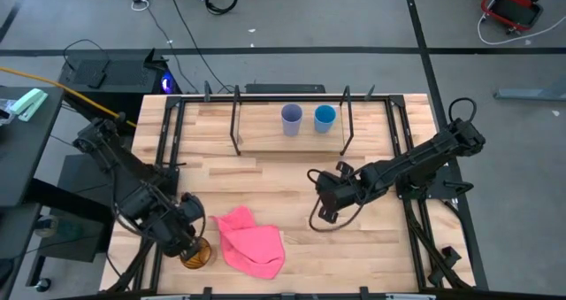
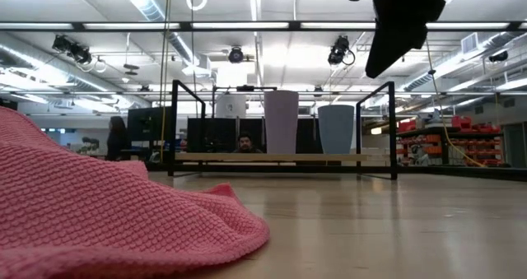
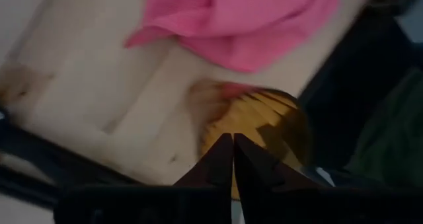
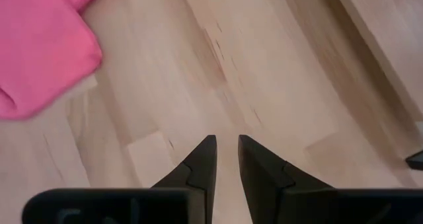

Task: Stack small to large cups/mugs on shelf
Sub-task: Put the light brown cup on the shelf

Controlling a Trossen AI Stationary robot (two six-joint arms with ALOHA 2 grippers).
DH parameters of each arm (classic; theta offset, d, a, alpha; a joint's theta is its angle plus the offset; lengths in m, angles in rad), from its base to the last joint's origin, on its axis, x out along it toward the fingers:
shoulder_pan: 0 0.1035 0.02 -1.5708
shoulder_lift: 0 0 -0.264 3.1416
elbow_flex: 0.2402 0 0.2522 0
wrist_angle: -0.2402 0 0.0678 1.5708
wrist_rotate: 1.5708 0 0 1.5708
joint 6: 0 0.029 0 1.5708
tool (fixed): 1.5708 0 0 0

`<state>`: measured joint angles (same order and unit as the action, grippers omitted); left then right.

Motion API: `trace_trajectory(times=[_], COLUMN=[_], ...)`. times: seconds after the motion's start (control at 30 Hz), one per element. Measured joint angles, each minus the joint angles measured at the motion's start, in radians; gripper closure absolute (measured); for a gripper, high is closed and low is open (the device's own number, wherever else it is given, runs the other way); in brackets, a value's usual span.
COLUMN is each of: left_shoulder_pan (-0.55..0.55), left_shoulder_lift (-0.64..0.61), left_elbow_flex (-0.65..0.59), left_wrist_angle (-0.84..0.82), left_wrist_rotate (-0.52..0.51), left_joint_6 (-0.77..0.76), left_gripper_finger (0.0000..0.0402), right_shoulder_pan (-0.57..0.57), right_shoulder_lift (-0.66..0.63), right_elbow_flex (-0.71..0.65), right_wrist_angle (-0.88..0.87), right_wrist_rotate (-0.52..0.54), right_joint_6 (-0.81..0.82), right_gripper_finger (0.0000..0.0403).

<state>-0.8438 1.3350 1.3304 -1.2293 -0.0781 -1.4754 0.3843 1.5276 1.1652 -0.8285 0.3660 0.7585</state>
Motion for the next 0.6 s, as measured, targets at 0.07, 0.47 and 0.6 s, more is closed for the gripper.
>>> trace_trajectory(times=[0.07,0.47,0.6], left_shoulder_pan=[-0.017,-0.060,-0.057], left_shoulder_lift=[0.000,0.042,0.048], left_elbow_flex=[0.000,-0.005,-0.005], left_wrist_angle=[0.036,-0.015,-0.021], left_wrist_rotate=[0.000,-0.025,-0.025], left_joint_6=[-0.009,-0.138,-0.139], left_gripper_finger=[0.0386,0.0363,0.0347], right_shoulder_pan=[0.000,0.000,0.000], right_shoulder_lift=[0.000,0.000,0.000], right_elbow_flex=[0.000,0.000,0.001], right_wrist_angle=[0.001,0.001,0.001], right_wrist_rotate=[0.000,0.000,0.000], right_joint_6=[0.028,0.036,0.035], right_gripper_finger=[0.0331,0.0331,0.0331])
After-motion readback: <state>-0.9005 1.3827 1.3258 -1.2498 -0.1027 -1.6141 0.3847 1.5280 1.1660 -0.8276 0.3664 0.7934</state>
